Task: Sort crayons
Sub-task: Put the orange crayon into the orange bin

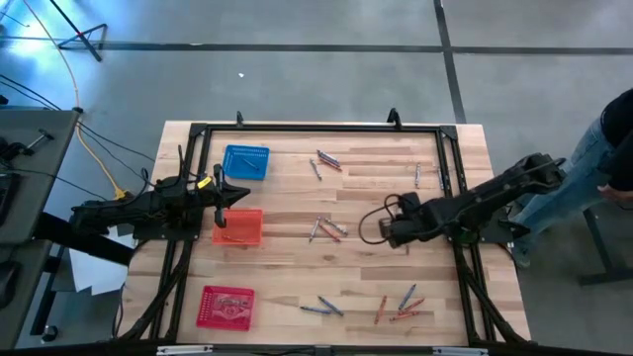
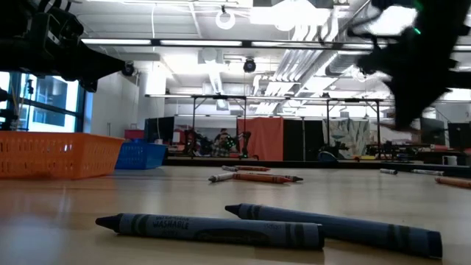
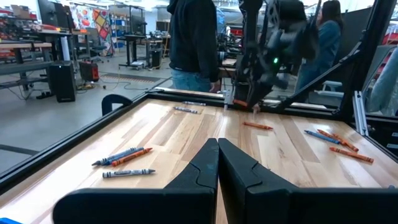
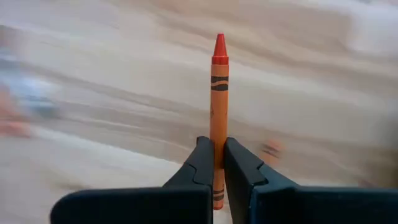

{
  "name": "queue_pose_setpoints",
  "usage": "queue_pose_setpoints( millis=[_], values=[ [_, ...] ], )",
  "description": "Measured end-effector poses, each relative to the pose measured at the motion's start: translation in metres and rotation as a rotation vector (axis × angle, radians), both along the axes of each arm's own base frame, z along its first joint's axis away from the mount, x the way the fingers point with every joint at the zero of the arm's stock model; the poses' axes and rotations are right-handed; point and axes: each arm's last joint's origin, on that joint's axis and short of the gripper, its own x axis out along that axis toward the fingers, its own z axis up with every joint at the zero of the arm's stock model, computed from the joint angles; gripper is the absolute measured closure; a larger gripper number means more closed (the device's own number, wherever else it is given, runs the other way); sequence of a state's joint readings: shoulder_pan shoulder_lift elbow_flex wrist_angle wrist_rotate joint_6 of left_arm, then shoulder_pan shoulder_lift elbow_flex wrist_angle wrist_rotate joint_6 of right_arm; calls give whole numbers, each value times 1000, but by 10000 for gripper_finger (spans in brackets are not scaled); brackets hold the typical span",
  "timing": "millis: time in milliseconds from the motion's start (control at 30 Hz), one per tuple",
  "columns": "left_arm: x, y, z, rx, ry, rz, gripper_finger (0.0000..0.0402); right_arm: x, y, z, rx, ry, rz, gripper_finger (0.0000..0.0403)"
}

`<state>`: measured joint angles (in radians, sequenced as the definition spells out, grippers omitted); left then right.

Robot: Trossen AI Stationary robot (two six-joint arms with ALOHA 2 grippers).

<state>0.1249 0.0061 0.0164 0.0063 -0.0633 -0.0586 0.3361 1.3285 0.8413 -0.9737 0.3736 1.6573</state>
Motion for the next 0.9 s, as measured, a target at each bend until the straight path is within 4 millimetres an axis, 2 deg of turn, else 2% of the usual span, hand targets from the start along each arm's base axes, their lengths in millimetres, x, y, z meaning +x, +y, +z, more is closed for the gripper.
queue_pose_setpoints(
  millis=[267,367,467,667,900],
  values=[
    [0,0,0,0,0,0,401,55,-5,51,-172,-406,249,398],
    [0,0,0,0,0,0,401,73,-10,62,-233,-552,318,398],
    [0,0,0,0,0,0,401,93,-15,57,-265,-606,383,398],
    [0,0,0,0,0,0,401,139,-28,25,-269,-699,501,398],
    [0,0,0,0,0,0,401,169,-47,6,-275,-879,576,398]
  ],
)
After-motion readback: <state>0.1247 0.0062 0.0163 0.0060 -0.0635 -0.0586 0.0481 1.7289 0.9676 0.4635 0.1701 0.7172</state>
